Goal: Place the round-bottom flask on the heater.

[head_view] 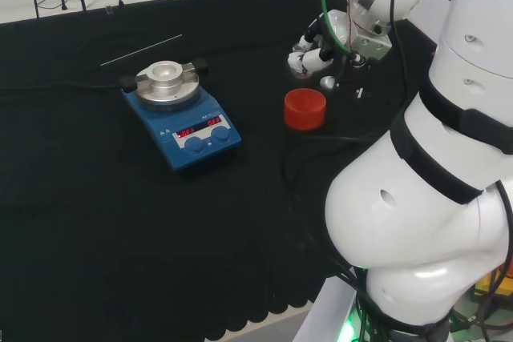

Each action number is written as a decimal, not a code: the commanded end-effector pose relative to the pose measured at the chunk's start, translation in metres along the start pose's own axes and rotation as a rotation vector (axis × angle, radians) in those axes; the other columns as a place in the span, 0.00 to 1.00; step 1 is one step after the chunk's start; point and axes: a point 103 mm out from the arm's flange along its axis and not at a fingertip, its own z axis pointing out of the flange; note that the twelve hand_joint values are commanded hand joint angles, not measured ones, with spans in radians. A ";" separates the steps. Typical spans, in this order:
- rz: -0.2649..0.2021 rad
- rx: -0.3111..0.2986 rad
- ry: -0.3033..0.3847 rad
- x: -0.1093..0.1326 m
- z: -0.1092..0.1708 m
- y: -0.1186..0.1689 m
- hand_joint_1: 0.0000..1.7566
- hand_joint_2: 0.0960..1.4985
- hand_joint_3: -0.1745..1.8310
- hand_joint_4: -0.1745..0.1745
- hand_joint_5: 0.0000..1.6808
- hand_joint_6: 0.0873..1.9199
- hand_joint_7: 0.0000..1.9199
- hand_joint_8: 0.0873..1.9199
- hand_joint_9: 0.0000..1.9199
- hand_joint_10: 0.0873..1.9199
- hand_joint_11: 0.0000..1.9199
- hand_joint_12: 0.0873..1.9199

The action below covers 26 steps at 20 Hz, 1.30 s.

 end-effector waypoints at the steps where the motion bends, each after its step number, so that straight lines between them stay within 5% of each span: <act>1: -0.022 0.015 0.028 0.033 -0.010 0.004 0.66 0.35 0.44 1.00 0.83 0.22 0.39 0.30 0.48 0.25 0.21 0.66; 26: -0.175 0.123 0.105 0.166 0.023 0.043 0.66 0.34 0.45 1.00 0.83 0.22 0.39 0.30 0.48 0.25 0.21 0.66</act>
